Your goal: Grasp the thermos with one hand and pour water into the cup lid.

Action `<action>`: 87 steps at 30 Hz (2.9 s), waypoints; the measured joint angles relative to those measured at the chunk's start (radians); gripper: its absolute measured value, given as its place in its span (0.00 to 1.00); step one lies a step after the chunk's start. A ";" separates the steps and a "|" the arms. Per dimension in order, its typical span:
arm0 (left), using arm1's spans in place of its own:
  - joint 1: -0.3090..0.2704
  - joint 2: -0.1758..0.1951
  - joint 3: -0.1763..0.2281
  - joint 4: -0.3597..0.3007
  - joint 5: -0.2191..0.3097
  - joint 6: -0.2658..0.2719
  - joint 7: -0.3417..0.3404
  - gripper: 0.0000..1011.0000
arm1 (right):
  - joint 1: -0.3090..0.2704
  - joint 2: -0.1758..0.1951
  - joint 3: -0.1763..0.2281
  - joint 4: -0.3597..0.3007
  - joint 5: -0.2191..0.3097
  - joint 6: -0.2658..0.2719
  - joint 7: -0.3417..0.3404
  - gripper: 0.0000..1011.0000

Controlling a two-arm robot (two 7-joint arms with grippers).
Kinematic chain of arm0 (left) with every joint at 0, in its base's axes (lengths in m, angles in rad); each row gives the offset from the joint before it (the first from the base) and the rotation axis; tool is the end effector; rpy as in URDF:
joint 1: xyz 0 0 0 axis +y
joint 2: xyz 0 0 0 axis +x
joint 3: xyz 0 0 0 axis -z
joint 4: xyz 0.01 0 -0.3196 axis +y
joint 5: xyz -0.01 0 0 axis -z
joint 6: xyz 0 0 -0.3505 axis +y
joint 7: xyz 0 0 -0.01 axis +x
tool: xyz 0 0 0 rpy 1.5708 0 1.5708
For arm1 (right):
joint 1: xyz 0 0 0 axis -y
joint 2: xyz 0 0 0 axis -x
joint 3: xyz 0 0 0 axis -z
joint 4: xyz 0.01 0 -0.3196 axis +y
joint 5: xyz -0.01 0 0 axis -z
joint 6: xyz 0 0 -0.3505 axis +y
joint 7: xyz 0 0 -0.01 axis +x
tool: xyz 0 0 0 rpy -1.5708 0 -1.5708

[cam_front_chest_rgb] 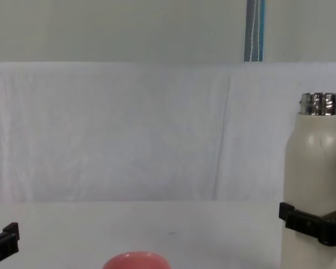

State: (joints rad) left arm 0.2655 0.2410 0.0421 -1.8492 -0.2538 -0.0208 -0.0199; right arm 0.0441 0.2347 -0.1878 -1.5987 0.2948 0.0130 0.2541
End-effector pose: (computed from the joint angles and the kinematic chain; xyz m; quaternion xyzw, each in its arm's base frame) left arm 0.2869 0.0402 -0.3131 -0.0174 0.0064 0.6616 0.7496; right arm 0.3782 -0.0070 -0.3106 0.0252 0.0140 -0.5337 0.8452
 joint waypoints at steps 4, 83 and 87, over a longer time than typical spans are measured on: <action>0.000 0.000 0.000 0.000 0.000 0.000 0.000 0.99 | 0.024 0.000 -0.010 0.030 0.000 -0.004 0.006 0.96; 0.000 0.000 0.000 0.000 0.000 0.000 0.000 0.99 | 0.159 -0.046 -0.067 0.226 -0.007 -0.056 0.022 0.99; 0.000 0.000 0.000 0.000 0.000 0.000 0.000 0.99 | 0.159 -0.046 -0.067 0.225 -0.007 -0.056 0.022 0.99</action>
State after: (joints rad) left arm 0.2655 0.2410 0.0421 -1.8492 -0.2538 -0.0208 -0.0199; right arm 0.2028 0.1887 -0.2546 -1.3732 0.2878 -0.0433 0.2759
